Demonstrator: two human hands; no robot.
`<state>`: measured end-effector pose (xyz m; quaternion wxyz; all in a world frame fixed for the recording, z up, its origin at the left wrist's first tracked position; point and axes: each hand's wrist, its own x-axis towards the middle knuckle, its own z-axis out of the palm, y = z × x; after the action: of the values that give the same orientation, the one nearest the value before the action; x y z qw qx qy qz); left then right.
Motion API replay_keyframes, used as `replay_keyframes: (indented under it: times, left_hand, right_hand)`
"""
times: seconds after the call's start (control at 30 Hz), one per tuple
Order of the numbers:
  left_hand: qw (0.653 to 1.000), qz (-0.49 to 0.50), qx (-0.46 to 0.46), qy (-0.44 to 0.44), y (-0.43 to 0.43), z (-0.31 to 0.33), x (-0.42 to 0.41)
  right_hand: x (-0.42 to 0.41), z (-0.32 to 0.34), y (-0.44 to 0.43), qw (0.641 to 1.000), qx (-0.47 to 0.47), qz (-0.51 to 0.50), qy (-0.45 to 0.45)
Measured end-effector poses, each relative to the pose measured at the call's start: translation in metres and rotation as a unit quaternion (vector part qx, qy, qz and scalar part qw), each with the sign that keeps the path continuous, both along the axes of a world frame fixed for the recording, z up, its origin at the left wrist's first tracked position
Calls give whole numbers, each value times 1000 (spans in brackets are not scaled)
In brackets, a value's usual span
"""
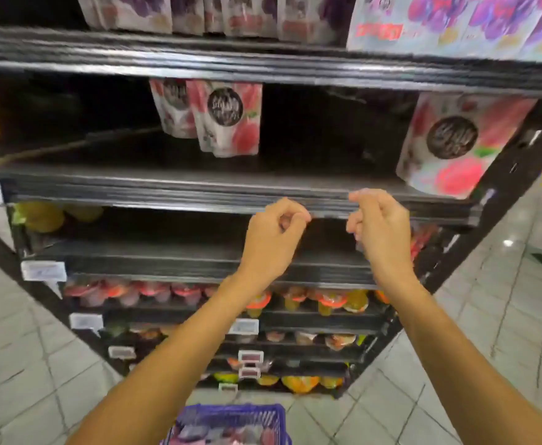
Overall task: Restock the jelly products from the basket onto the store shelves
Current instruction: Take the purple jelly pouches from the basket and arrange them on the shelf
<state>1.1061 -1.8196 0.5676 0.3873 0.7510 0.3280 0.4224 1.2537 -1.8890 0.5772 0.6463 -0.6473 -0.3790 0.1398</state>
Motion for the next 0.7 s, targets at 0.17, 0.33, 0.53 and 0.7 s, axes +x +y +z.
replay_keyframes:
  times: [0.17, 0.33, 0.53, 0.7]
  left_hand:
    - [980, -26, -180, 86, 6, -142, -80]
    - [922, -26, -351, 158, -4, -303, -167]
    - [880, 45, -424, 207, -31, -470, -232]
    - [855, 78, -443, 258, -51, -605, -260]
  right_hand:
    - [-71, -155, -12, 978, -174, 9, 111]
    - [-153, -312, -27, 909, -346, 10, 234]
    - [-209, -489, -41, 848, -460, -3, 264]
    - [-225, -623, -53, 812, -519, 22, 267]
